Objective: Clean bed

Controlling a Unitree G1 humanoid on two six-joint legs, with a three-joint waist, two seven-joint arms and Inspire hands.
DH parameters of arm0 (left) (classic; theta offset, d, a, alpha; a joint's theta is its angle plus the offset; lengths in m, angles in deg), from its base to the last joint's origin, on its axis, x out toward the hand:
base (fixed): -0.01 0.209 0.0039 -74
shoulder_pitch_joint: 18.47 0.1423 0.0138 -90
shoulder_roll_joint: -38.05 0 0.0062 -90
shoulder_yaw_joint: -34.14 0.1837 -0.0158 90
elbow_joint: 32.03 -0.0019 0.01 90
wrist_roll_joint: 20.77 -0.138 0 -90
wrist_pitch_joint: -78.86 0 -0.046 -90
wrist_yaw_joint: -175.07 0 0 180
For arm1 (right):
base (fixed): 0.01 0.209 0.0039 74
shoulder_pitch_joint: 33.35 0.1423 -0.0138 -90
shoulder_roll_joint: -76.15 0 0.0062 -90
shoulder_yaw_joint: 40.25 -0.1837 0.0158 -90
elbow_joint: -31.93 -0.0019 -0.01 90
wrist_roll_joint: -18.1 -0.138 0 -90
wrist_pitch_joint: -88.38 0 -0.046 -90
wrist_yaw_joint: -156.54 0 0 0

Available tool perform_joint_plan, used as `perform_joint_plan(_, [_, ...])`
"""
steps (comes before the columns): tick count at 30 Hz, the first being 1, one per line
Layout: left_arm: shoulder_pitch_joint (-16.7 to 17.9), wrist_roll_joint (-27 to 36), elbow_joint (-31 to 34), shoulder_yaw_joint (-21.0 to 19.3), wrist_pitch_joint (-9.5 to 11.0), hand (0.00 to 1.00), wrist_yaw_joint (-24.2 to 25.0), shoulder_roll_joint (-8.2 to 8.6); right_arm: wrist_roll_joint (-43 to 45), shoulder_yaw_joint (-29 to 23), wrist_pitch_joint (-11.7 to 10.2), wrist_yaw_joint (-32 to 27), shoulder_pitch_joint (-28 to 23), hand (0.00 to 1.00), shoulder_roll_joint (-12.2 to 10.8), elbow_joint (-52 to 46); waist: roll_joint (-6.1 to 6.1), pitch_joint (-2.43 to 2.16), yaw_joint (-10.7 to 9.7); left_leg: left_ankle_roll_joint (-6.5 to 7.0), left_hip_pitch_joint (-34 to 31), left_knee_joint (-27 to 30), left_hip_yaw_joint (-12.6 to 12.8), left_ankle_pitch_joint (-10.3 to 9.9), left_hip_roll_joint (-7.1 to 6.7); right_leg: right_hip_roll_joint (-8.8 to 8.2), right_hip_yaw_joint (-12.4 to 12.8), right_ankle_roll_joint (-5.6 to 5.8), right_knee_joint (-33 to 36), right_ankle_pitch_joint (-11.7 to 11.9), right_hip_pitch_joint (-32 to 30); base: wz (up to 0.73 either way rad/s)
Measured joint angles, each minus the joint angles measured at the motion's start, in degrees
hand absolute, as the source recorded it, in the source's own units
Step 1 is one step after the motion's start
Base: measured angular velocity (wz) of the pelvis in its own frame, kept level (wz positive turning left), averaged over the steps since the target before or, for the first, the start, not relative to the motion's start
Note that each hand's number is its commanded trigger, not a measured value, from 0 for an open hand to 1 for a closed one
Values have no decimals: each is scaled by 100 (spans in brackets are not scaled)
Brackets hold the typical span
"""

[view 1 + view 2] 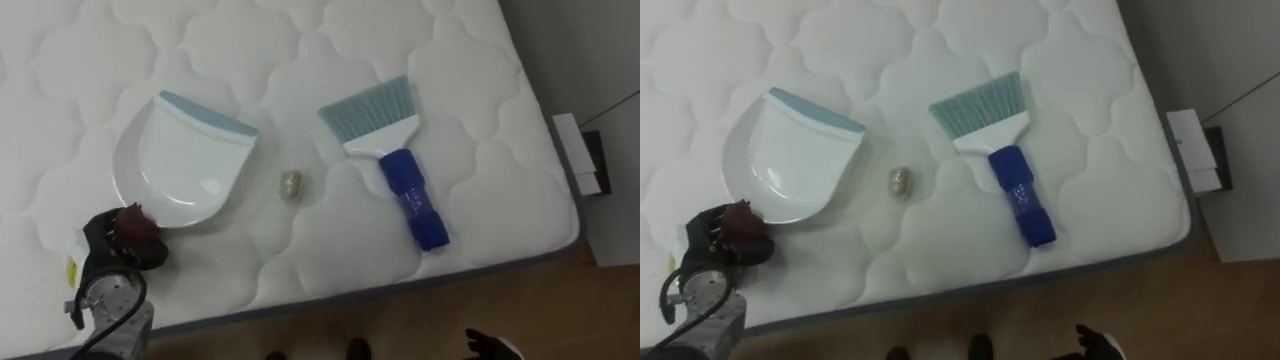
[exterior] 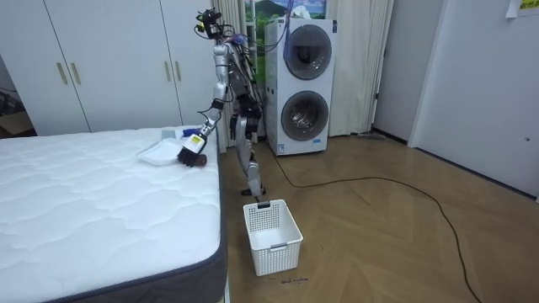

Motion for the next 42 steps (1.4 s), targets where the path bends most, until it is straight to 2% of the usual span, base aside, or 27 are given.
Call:
perform_joint_plan(1, [8, 126, -17, -23, -41, 100, 14, 84, -26, 1, 29, 2, 0, 0, -2, -2, 0, 0, 3, 7, -8, 6, -4, 4, -6, -12, -13, 0, 1, 0, -2, 0])
perform_joint_plan(3, [27, 205, -90, -22, -73, 100, 14, 126, -66, 0, 48, 7, -3, 0, -2, -1, -1, 0, -6, 15, -40, 37, -13, 9, -21, -28, -40, 0, 1, 0, -12, 5])
perform_joint_plan(4, [33, 204, -112, 6, -83, 100, 63, 123, -95, -2, 53, 7, -4, 0, -1, -1, -2, 1, -18, 16, -72, 79, -9, 10, -55, -41, -65, 2, 17, -1, -28, 4])
perform_joint_plan(9, [29, 223, -221, 127, -172, 100, 185, 154, -111, -1, 46, 6, 25, 0, 6, -9, -5, 3, -17, 26, -206, 203, -9, 15, -59, -77, -129, 3, 195, -1, -191, 0])
perform_joint_plan(14, [21, 357, -217, 187, -178, 100, 223, 178, -141, 33, 45, -6, 25, 0, 7, -8, -6, 5, -23, 36, -260, 320, 16, 29, -55, -99, -125, 3, 302, -3, -236, 0])
perform_joint_plan(24, [51, 183, -205, 284, -221, 100, 179, 181, -230, 36, 46, -175, 9, 0, 0, 4, -3, 38, -26, 44, -482, 568, 60, 31, -53, -130, -176, -12, 509, -13, -402, 3])
perform_joint_plan(29, [41, -387, -194, 468, -218, 100, 75, 55, -653, 36, 42, -189, -10, 0, 13, 24, 50, 58, -31, 44, -512, 636, 49, 31, -52, -129, -178, -17, 523, -6, -412, 1])
perform_joint_plan(33, [44, -907, -178, 529, -197, 100, -206, -21, -1129, -30, 22, -165, -37, 0, 28, 35, 83, 63, -38, 46, -569, 626, 53, 31, -64, -152, -179, -15, 580, -10, -498, 0])
perform_joint_plan(38, [37, -1317, 49, 530, -152, 100, -704, -257, -1608, -322, -55, -169, -34, 0, 98, 86, 136, 62, -61, 46, -780, 708, 8, 31, -73, -159, -176, -18, 671, -8, -710, 0])
perform_joint_plan(42, [79, -1703, 114, 536, -111, 100, -1069, -459, -2188, -479, -84, -162, -32, 0, 309, 131, 246, 48, -60, 52, -790, 729, 43, 34, -85, -180, -178, -17, 710, -9, -727, 0])
